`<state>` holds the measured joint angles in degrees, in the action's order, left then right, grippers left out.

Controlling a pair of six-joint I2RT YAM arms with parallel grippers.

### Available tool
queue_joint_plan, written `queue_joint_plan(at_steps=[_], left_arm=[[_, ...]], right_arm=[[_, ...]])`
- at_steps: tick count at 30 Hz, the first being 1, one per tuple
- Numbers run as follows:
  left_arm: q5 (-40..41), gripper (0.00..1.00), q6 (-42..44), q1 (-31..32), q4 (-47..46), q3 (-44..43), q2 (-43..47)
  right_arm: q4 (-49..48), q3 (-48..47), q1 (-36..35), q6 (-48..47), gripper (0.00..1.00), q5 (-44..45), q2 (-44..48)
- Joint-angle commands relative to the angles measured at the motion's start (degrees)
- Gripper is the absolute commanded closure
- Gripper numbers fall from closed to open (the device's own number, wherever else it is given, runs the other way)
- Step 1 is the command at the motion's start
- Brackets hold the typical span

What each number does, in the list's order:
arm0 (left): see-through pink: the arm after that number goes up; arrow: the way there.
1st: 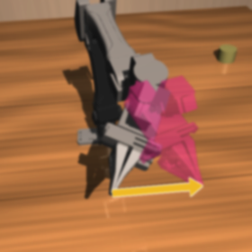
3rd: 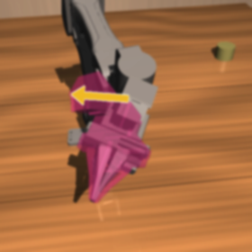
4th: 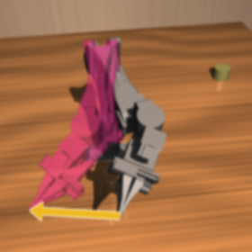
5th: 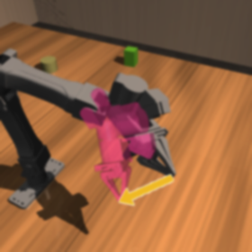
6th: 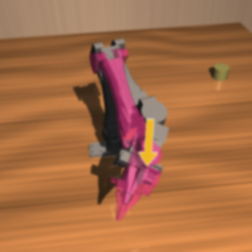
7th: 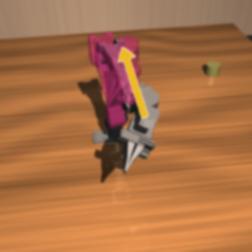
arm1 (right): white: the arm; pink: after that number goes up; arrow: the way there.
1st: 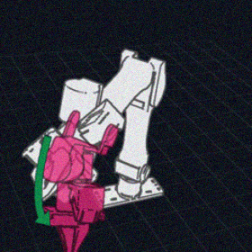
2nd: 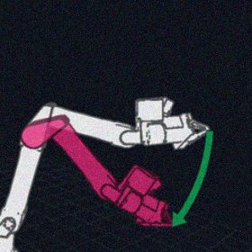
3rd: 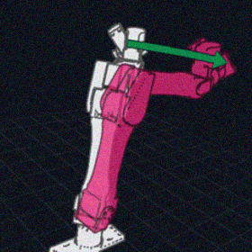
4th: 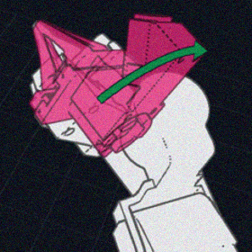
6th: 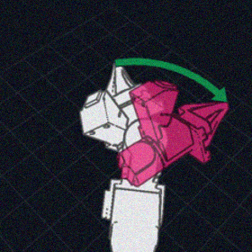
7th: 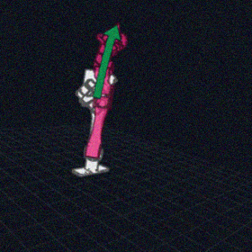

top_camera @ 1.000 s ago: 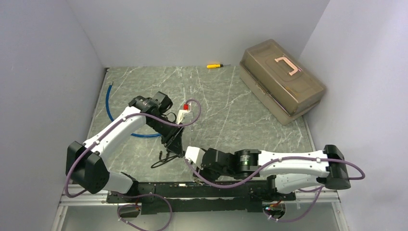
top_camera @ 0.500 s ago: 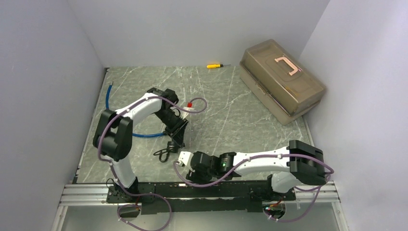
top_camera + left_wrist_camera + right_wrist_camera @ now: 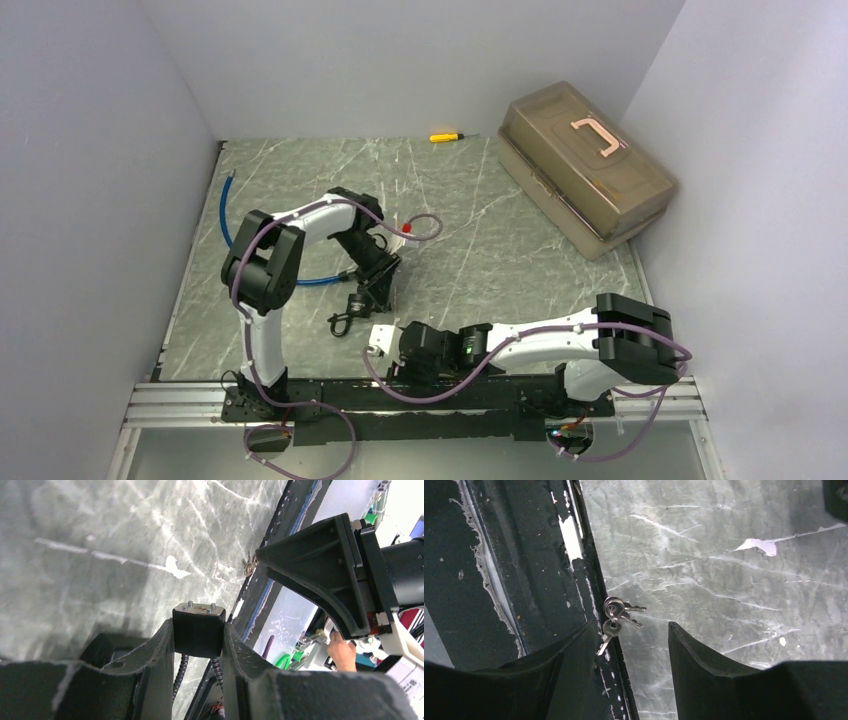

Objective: Unlock with the key

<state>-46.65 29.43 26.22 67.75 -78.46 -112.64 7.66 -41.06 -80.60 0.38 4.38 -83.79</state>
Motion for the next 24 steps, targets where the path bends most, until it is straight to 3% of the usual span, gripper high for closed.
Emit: queue_joint_plan(at_steps=[1, 4, 8, 10, 12, 14, 17, 19, 22, 24], left_arm=[[-0.4, 1.00, 1.5, 4.7, -1.7, -0.4, -0.9], [1.3, 0.97, 1.3, 6.5, -2.2, -1.1, -2.9], [4.0, 0.83, 0.2, 6.5, -4.1, -2.8, -3.7], [4.8, 0.75, 0.0, 6.6, -4.4, -3.9, -3.7], [4.6, 0.59, 0.1, 6.5, -3.6, -5.6, -3.9], [4.1, 0.43, 0.8, 6.4, -1.9, -7.5, -3.8], [4.1, 0.37, 1.9, 5.9, 0.8, -9.8, -2.0], [3.5, 0.19, 3.3, 5.1, 3.6, -11.6, -0.3], [2.4, 0.12, 5.0, 3.9, 7.9, -14.2, 2.4], [1.9, 0.01, 6.0, 3.4, 10.5, -15.4, 4.3]], right_arm=[[-5.1, 1.4, -0.7, -2.1, 0.45, -2.1, -0.2], [-6.4, 2.5, -1.0, -2.0, 0.46, -2.1, -1.2], [-7.3, 3.8, -1.5, -2.2, 0.50, -0.6, -2.6], [-8.5, 4.6, -2.1, -2.6, 0.52, 1.0, -3.4], [-9.1, 5.0, -2.6, -2.8, 0.55, 2.8, -5.0], [-8.8, 4.5, -2.8, -1.8, 0.62, 5.0, -6.4], [-9.2, 4.5, -2.8, -0.5, 0.73, 6.7, -6.7], [-10.0, 5.2, -2.8, 1.2, 0.81, 7.3, -5.8], [-9.9, 5.9, -2.8, 2.1, 0.95, 9.2, -4.0], [-9.4, 6.1, -2.8, 2.2, 1.00, 11.0, -2.7]])
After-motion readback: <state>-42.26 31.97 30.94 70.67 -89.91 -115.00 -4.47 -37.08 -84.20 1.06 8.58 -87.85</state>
